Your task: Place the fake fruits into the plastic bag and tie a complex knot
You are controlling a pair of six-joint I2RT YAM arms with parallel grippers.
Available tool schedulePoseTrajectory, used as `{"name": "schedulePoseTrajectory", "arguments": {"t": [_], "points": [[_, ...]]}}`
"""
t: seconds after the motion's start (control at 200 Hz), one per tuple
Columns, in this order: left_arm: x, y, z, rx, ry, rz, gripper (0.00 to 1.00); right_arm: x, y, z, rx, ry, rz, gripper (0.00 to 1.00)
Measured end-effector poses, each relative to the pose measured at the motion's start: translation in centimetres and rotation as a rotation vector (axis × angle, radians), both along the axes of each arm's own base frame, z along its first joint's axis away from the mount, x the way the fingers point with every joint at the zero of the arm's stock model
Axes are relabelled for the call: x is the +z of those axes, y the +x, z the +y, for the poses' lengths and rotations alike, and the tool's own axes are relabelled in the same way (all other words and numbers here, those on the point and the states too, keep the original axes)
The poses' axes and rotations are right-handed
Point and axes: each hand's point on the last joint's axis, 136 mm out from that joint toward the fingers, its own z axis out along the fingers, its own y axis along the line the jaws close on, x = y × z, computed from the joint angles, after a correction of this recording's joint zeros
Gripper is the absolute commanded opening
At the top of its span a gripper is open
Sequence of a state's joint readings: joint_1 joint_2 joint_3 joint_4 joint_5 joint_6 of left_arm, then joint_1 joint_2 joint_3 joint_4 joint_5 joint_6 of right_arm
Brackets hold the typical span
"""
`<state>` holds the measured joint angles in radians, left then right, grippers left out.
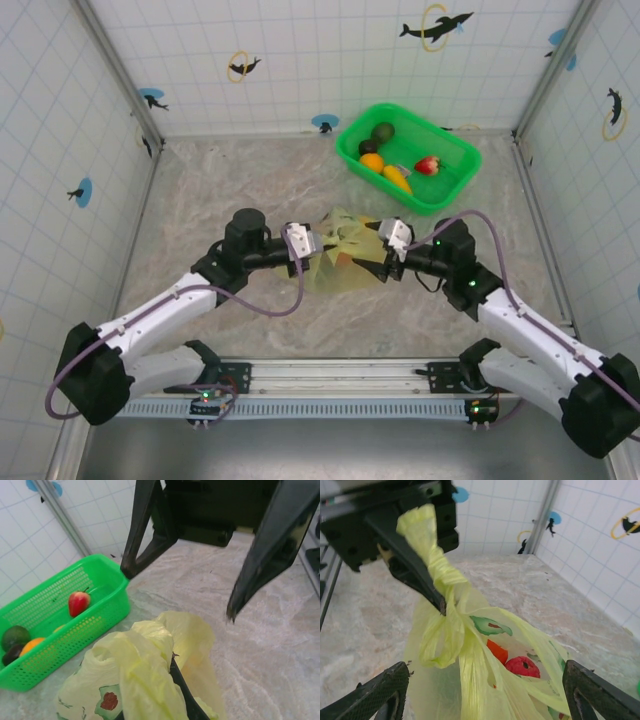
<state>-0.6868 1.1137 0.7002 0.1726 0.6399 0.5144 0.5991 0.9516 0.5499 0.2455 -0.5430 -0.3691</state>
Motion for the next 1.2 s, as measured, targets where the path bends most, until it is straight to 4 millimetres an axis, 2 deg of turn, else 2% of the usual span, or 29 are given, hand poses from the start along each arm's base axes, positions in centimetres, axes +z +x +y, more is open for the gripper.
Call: {"name": "schedulePoseTrajectory", "arguments": {"t": [0.14, 0.265, 0.345, 0.43, 0.515, 0.59, 0.741, 0.846, 0.941, 1.056, 1.201], "points": [[-0.7, -0.3, -0.3, -0.023, 0.006, 0.041, 0.00, -2.1, 0.1, 1.3, 0.068, -0.073, 0.000, 0.75], [-0.9, -0.4, -0.3, -0.029, 0.010, 0.055, 0.00, -1.4, -0.1, 1.9, 0.118, -0.068, -0.029, 0.61], [-0.9, -0.5, -0.3, -0.039, 0.007, 0.057, 0.00, -1.3, -0.5, 2.2, 0.141, -0.064, -0.036, 0.57], [-0.9, -0.5, -0.3, -0.044, 0.004, 0.060, 0.00, -1.5, -0.8, 2.6, 0.167, -0.066, -0.024, 0.58], [-0.8, -0.6, -0.2, -0.052, 0.000, 0.062, 0.00, -2.2, -0.5, 3.4, 0.180, -0.082, -0.003, 0.67], [-0.7, -0.6, -0.2, -0.058, -0.003, 0.065, 0.00, -3.2, -0.3, 4.2, 0.182, -0.108, 0.003, 0.66], [-0.2, -0.2, -0.4, -0.057, -0.011, 0.072, 0.00, -4.9, 0.2, 5.0, 0.175, -0.150, 0.024, 0.49], [0.2, 0.2, -0.5, -0.048, -0.016, 0.087, 0.00, -4.7, 1.1, 5.5, 0.166, -0.159, 0.016, 0.30], [0.5, 0.6, -0.7, -0.042, -0.021, 0.095, 0.00, -4.5, 1.5, 5.6, 0.154, -0.159, 0.018, 0.09], [1.0, 1.0, -0.7, -0.021, -0.023, 0.107, 0.00, -3.9, 2.4, 5.8, 0.126, -0.161, -0.005, 0.00], [1.5, 1.8, -0.6, 0.020, -0.030, 0.122, 0.00, -3.1, 3.6, 6.1, 0.043, -0.172, -0.063, 0.00]]}}
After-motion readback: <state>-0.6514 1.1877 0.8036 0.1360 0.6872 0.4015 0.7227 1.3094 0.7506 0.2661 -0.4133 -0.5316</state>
